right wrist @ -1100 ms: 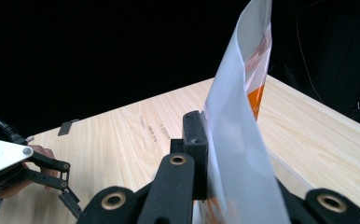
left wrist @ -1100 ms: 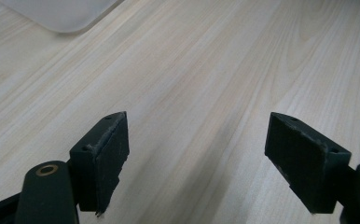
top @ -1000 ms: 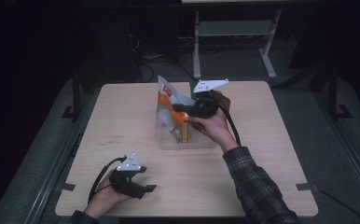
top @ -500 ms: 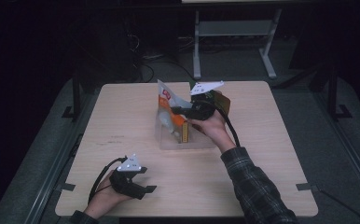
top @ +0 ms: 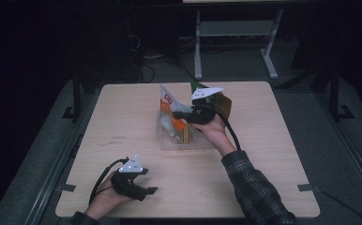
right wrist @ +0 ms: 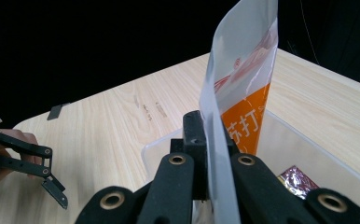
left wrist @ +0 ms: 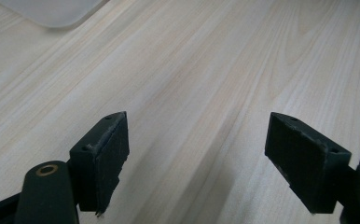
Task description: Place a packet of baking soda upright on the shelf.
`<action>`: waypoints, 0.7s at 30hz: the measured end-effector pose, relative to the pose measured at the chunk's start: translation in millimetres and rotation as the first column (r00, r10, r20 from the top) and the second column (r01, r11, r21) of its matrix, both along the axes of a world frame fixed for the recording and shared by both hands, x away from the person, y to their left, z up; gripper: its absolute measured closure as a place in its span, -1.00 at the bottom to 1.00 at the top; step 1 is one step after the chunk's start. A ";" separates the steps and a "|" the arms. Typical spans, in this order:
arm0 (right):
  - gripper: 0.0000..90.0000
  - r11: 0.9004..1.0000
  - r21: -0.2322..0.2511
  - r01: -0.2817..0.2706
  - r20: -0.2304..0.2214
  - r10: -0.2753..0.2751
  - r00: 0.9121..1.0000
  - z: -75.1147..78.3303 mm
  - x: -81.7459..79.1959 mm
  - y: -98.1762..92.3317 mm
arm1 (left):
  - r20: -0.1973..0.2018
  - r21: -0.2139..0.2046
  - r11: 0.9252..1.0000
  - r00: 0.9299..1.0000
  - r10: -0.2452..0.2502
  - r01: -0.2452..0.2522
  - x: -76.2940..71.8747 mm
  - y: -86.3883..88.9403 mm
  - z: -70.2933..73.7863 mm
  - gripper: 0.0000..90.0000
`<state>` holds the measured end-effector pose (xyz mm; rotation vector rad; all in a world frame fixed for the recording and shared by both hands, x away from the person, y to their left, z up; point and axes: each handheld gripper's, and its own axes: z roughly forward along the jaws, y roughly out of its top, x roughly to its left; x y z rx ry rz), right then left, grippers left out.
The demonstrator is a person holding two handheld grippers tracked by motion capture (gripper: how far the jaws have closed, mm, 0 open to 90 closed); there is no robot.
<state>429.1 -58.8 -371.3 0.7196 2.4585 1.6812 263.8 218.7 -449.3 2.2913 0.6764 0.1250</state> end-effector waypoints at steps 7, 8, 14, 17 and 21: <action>0.99 0.999 -0.026 0.023 0.012 -0.022 1.000 -1.3 1.4 2.7 | -0.002 0.010 1.000 1.000 -0.005 0.005 -0.1 -0.9 -1.1 -0.53; 0.99 0.999 -0.029 0.029 0.012 -0.029 1.000 -1.7 1.9 2.9 | -0.002 0.011 1.000 1.000 -0.005 0.005 -0.1 -0.9 -1.2 -0.53; 0.96 0.999 -0.034 0.035 0.007 -0.034 0.999 -2.7 4.6 5.2 | -0.006 0.016 1.000 1.000 -0.010 0.010 0.0 -1.3 -1.5 -0.53; 0.73 0.998 -0.048 0.031 0.004 -0.031 1.000 -1.3 3.0 5.4 | -0.005 0.013 1.000 1.000 -0.007 0.007 0.0 -1.1 -1.9 -0.53; 0.44 0.999 -0.036 0.027 0.001 -0.027 1.000 1.7 -1.4 0.8 | -0.009 0.026 1.000 1.000 -0.011 0.011 1.3 0.9 -1.3 -0.53</action>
